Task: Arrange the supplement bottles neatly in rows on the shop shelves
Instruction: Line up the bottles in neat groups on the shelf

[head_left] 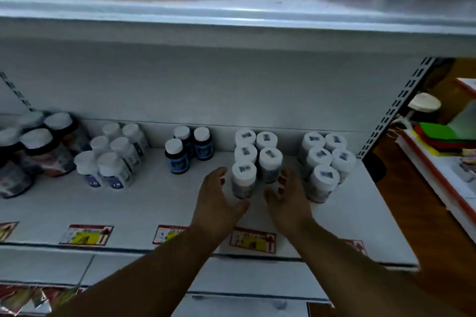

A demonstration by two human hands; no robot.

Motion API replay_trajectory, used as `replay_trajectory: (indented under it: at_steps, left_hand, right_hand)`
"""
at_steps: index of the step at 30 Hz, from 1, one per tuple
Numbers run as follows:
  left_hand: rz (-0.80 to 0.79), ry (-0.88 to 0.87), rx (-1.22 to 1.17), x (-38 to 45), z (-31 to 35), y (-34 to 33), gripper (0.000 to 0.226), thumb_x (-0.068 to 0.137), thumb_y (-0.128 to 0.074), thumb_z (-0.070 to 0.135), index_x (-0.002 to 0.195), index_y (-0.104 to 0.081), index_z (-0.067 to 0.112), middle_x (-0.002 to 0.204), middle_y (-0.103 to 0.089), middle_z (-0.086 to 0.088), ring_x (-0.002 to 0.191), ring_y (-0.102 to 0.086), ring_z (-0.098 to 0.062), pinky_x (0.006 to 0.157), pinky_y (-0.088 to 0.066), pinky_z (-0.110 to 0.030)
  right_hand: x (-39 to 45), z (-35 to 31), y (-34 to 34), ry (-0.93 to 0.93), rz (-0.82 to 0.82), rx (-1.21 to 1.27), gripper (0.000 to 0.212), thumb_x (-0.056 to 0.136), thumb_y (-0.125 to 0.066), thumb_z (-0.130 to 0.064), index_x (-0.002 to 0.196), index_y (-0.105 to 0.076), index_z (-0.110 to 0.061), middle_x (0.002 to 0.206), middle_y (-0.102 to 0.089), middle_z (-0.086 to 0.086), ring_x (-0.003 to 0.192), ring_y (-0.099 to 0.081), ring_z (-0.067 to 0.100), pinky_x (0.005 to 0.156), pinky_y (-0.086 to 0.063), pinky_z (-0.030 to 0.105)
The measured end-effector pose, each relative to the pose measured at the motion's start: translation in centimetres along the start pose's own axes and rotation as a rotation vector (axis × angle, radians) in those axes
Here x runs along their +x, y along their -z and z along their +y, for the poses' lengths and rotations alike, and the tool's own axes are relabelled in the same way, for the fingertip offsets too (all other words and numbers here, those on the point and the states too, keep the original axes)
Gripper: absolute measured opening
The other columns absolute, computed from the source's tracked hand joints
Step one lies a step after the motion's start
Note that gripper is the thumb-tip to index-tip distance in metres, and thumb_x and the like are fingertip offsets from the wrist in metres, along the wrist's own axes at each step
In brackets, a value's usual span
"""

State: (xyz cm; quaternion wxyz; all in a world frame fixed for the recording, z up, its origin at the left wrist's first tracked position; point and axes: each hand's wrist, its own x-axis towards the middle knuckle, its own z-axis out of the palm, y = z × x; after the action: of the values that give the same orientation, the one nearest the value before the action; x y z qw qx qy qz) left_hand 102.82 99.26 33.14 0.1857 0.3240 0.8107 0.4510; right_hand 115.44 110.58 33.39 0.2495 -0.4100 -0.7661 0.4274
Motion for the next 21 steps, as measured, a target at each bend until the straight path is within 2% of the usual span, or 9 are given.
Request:
replay_trajectory:
  at_steps: [2,5,6,9,11,14,16,19,21]
  left_hand:
    - [-0.158,0.031,-0.031,2.1,-0.3,0.3,0.098,0.068,-0.086,0.034,0.148,-0.03,0.022,0.141,-0.039,0.01,0.129,-0.042,-0.01,0.111,-0.038,-0.037]
    - [-0.244,-0.115,-0.128,4.0,-0.6,-0.1,0.067,0.07,-0.083,0.032,0.129,-0.051,0.026,0.129,-0.06,0.012,0.117,-0.057,-0.004,0.102,-0.048,-0.04]
    - [-0.251,-0.153,-0.136,4.3,-0.6,-0.2,0.06,0.073,-0.081,0.029,0.127,-0.053,0.028,0.125,-0.062,0.013,0.114,-0.058,-0.002,0.102,-0.048,-0.035]
    - [-0.26,-0.219,-0.193,4.7,-0.7,-0.3,0.062,0.079,-0.079,0.02,0.133,-0.051,0.028,0.129,-0.06,0.013,0.117,-0.055,0.002,0.099,-0.041,-0.014]
    - [-0.268,-0.227,-0.196,4.9,-1.1,-0.3,0.064,0.078,-0.081,0.019,0.134,-0.051,0.028,0.129,-0.06,0.014,0.116,-0.055,0.004,0.097,-0.042,-0.01]
    - [-0.3,-0.193,-0.2,5.5,-1.3,0.2,0.07,0.071,-0.085,0.018,0.131,-0.051,0.029,0.127,-0.062,0.014,0.115,-0.058,0.001,0.101,-0.047,-0.025]
    - [-0.32,-0.177,-0.205,5.8,-1.2,0.3,0.073,0.069,-0.087,0.019,0.132,-0.051,0.03,0.128,-0.062,0.014,0.115,-0.058,0.0,0.102,-0.048,-0.032]
    - [-0.328,-0.172,-0.202,6.1,-1.2,0.3,0.078,0.066,-0.088,0.022,0.133,-0.049,0.03,0.129,-0.061,0.014,0.118,-0.057,-0.001,0.104,-0.048,-0.039]
    - [-0.33,-0.168,-0.204,6.3,-1.3,0.3,0.087,0.058,-0.091,0.026,0.133,-0.047,0.029,0.131,-0.06,0.012,0.12,-0.057,-0.005,0.104,-0.047,-0.043]
  right_hand:
    - [1.6,-0.4,-0.7,-0.039,0.019,-0.027,0.029,0.092,-0.057,-0.025,0.114,-0.04,-0.036,0.12,-0.056,-0.006,0.109,-0.055,0.014,0.093,-0.048,0.037]
    - [3.1,-0.7,-1.1,-0.062,0.053,-0.022,0.022,0.093,-0.056,-0.033,0.114,-0.049,-0.033,0.115,-0.062,-0.005,0.105,-0.059,0.015,0.09,-0.05,0.038]
    - [3.5,-0.9,-1.2,-0.06,0.062,-0.032,0.021,0.093,-0.057,-0.034,0.113,-0.051,-0.031,0.113,-0.062,-0.006,0.102,-0.059,0.013,0.088,-0.049,0.035]
    - [4.2,-1.3,-1.2,-0.051,0.083,-0.053,0.018,0.09,-0.061,-0.034,0.105,-0.054,-0.026,0.101,-0.064,-0.006,0.093,-0.06,0.013,0.078,-0.048,0.031]
    - [4.3,-1.7,-1.0,-0.048,0.079,-0.06,0.016,0.089,-0.063,-0.034,0.098,-0.052,-0.028,0.092,-0.06,-0.009,0.086,-0.059,0.01,0.072,-0.046,0.03]
    - [4.5,-2.0,-0.5,-0.03,0.074,-0.043,0.021,0.09,-0.066,-0.029,0.084,-0.047,-0.034,0.084,-0.055,-0.015,0.082,-0.057,0.008,0.07,-0.044,0.029]
    - [4.7,-2.3,-0.1,-0.013,0.021,0.008,0.027,0.091,-0.066,-0.023,0.082,-0.046,-0.04,0.085,-0.054,-0.022,0.082,-0.056,0.002,0.074,-0.045,0.025]
    - [5.4,-2.4,0.1,-0.002,-0.099,0.009,0.029,0.09,-0.066,-0.016,0.094,-0.053,-0.041,0.094,-0.059,-0.021,0.094,-0.058,0.003,0.085,-0.047,0.028]
    - [5.9,-1.9,0.2,0.012,-0.146,-0.013,0.029,0.088,-0.066,-0.014,0.111,-0.059,-0.03,0.107,-0.065,-0.011,0.105,-0.06,0.008,0.089,-0.049,0.029]
